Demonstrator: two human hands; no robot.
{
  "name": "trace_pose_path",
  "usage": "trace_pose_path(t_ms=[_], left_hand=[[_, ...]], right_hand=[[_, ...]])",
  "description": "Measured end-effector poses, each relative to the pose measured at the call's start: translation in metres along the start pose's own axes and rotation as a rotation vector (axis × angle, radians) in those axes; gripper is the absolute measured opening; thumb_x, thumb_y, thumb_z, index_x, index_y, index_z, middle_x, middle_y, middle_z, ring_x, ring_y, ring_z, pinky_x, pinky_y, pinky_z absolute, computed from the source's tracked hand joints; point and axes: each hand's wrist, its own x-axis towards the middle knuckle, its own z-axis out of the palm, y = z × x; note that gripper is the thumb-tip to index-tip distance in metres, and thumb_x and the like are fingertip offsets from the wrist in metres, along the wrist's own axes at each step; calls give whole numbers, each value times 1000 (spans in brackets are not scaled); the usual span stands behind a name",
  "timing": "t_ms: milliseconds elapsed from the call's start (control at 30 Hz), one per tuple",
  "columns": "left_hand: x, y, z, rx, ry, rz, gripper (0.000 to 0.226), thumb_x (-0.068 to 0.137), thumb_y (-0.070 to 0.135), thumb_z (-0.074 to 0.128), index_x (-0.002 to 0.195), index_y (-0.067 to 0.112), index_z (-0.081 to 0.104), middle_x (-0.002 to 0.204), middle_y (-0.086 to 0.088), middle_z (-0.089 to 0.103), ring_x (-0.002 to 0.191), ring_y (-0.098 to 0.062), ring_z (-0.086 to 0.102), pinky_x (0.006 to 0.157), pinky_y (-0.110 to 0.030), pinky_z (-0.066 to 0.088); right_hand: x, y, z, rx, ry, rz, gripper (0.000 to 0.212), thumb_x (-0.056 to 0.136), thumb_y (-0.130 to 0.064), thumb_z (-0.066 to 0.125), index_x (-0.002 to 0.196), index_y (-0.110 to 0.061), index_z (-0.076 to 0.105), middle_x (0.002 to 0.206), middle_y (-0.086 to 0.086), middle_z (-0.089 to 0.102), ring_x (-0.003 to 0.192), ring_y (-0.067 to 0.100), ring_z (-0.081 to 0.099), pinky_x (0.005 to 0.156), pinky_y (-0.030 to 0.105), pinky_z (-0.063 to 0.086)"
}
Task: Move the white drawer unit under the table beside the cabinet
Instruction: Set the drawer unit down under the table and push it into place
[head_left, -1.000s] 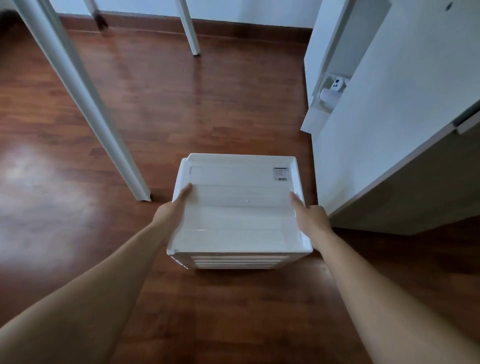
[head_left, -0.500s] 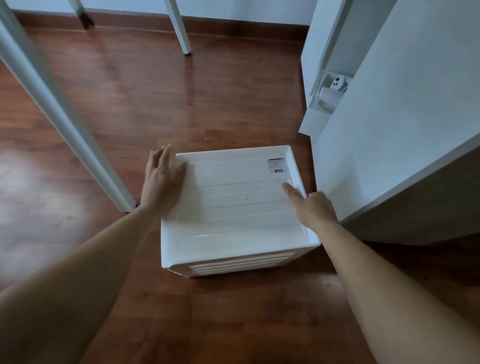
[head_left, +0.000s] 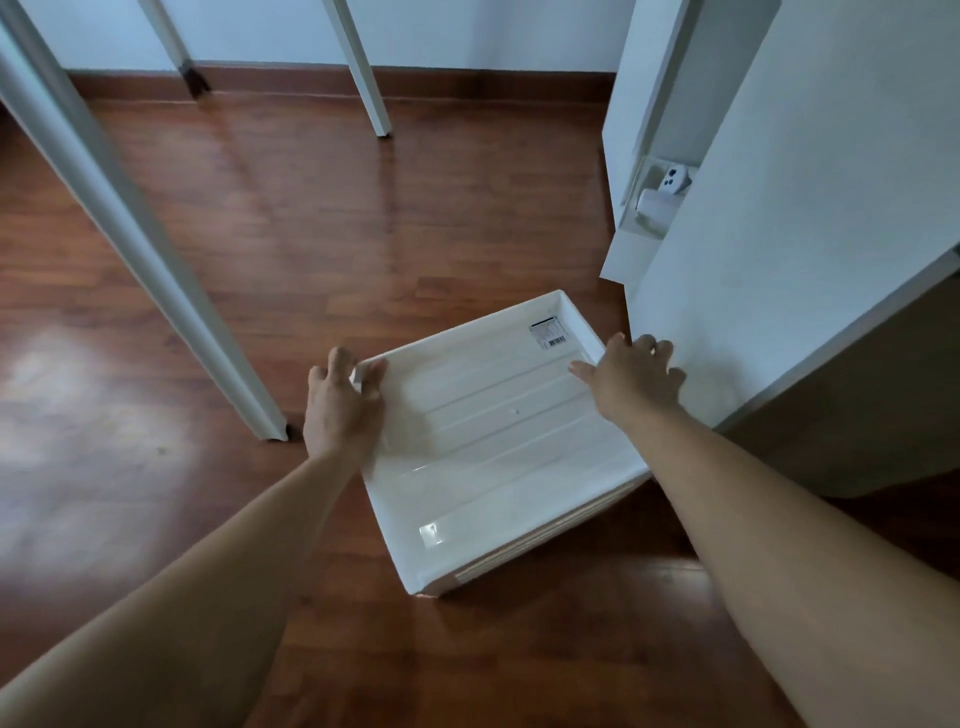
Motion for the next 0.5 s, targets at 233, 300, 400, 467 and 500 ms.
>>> trace_pose_path(t_ms=[233,300,400,467,500], left_hand=[[-20,23,32,-166,172,-272,18,111,37,52,126,35,61,122,-2,43,128,-39,61,116,-65,39],[-20,34,40,-239,201,-380,20,113,32,52,126,26,66,135,-12,46,140,-37,50,117,-71,37],[-22,46,47,-269,223,-435,22,114,27,49,124,15,65,148,-19,44,146,-38,41,114,-74,40],[-21,42,49,-212,218,-404,26,116,31,45,128,13,61,150,-18,47,147,-37,42,114,-72,40],[-22,41,49,-186,196,-364,29,118,33,42,130,11,58,149,-17,50,147,-38,45,114,-69,40]], right_hand=[[-71,-60,33,24,-144,-222,82,112,-44,37,170,-1,-2,178,25,-13,166,41,-12,134,53,5],[-94,-65,50,32,-101,-284,84,112,-49,31,170,0,-4,178,25,-13,167,39,-9,134,50,8],[-106,-62,64,-8,-25,-323,81,113,-53,18,170,-3,-8,178,21,-18,167,33,-15,135,48,5],[-103,-60,65,-29,-8,-335,81,112,-54,14,170,-3,-10,178,20,-20,166,32,-18,134,48,3],[-100,-58,64,-39,-10,-343,80,111,-54,13,170,-3,-11,178,20,-21,166,31,-18,134,48,2]])
